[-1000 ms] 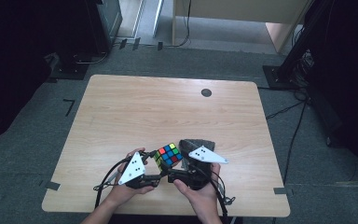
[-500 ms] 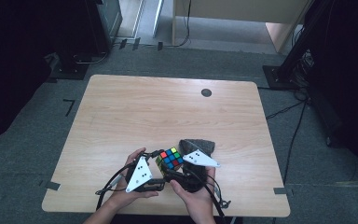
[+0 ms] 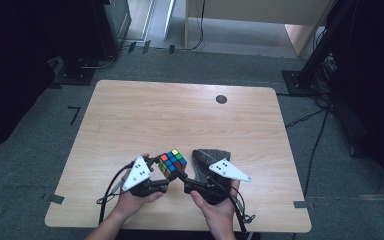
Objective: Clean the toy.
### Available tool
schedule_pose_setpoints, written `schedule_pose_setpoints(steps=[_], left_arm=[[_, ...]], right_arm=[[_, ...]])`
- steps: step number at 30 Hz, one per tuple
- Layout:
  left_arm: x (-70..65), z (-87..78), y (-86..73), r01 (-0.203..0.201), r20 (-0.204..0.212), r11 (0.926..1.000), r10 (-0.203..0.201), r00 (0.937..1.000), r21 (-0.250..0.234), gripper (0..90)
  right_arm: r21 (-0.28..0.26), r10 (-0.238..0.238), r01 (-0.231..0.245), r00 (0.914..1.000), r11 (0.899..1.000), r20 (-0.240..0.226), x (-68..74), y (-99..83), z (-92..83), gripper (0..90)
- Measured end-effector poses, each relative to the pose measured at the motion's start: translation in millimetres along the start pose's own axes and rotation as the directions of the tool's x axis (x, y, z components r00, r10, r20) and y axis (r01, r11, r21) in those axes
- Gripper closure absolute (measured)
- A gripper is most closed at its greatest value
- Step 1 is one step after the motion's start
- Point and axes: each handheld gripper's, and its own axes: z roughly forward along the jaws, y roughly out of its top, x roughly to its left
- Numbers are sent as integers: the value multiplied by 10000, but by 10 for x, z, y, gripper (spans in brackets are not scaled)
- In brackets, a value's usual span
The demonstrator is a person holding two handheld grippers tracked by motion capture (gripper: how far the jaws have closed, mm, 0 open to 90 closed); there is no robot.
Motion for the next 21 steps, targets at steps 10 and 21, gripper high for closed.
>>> schedule_pose_setpoints(steps=[10,21], left_arm=[[149,-123,129,2019,705,9744,-1955,9782,-988,342],[-31,-3,113,2346,1316,9696,-2241,9656,-700,342]], right_arm=[[174,-996,994,9950,9949,81,127,-308,234,201],[-141,-1490,1495,9882,9887,356,240,-373,266,219]])
